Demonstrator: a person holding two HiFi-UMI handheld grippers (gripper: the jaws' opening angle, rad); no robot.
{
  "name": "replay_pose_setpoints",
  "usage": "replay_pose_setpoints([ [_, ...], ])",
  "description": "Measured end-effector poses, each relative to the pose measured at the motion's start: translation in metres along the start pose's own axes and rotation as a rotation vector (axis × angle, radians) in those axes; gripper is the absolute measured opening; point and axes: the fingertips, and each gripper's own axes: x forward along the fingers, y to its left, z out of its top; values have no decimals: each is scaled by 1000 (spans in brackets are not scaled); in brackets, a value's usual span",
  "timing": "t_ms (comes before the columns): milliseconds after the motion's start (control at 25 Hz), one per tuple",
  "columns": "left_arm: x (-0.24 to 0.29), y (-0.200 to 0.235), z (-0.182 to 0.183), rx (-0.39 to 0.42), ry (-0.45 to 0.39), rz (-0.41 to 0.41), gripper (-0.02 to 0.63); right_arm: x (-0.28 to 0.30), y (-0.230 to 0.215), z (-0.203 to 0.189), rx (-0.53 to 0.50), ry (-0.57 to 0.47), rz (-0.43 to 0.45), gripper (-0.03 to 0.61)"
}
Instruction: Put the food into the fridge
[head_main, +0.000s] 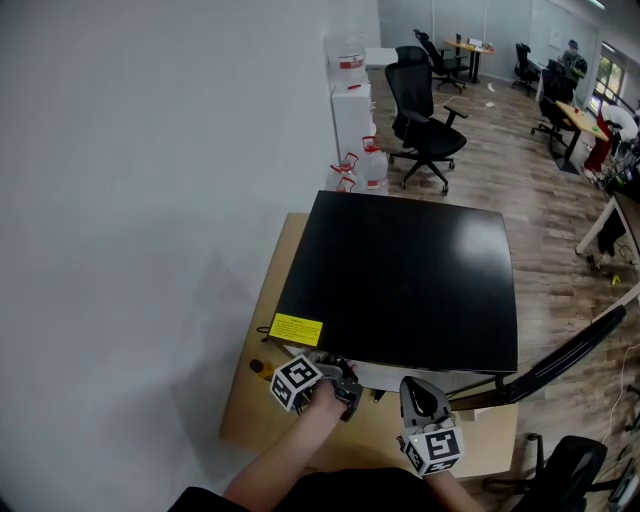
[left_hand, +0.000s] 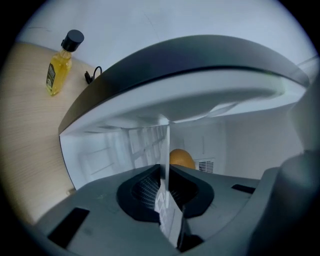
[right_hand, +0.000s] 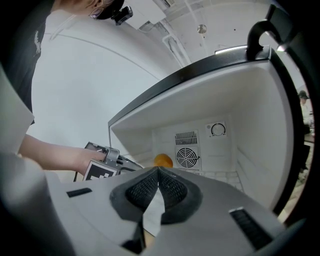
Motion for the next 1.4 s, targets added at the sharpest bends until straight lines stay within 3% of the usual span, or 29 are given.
replay_pose_setpoints([
  [160, 0, 0, 0, 15, 0, 14, 30, -2, -1, 0, -4, -3, 1, 60],
  [400, -3, -4, 1, 140, -21, 40, 50, -7, 3, 7, 7, -29, 13, 60],
  [600, -7, -11, 5, 425, -40, 118, 133, -11, 8, 7, 17, -35, 21, 60],
  [920, -8, -9, 8, 704, -83, 188, 204, -17, 10, 11, 38, -55, 21, 60],
  [1400, -21, -6, 7, 789, -106, 116, 253, -34, 24, 2, 44, -45, 33, 60],
])
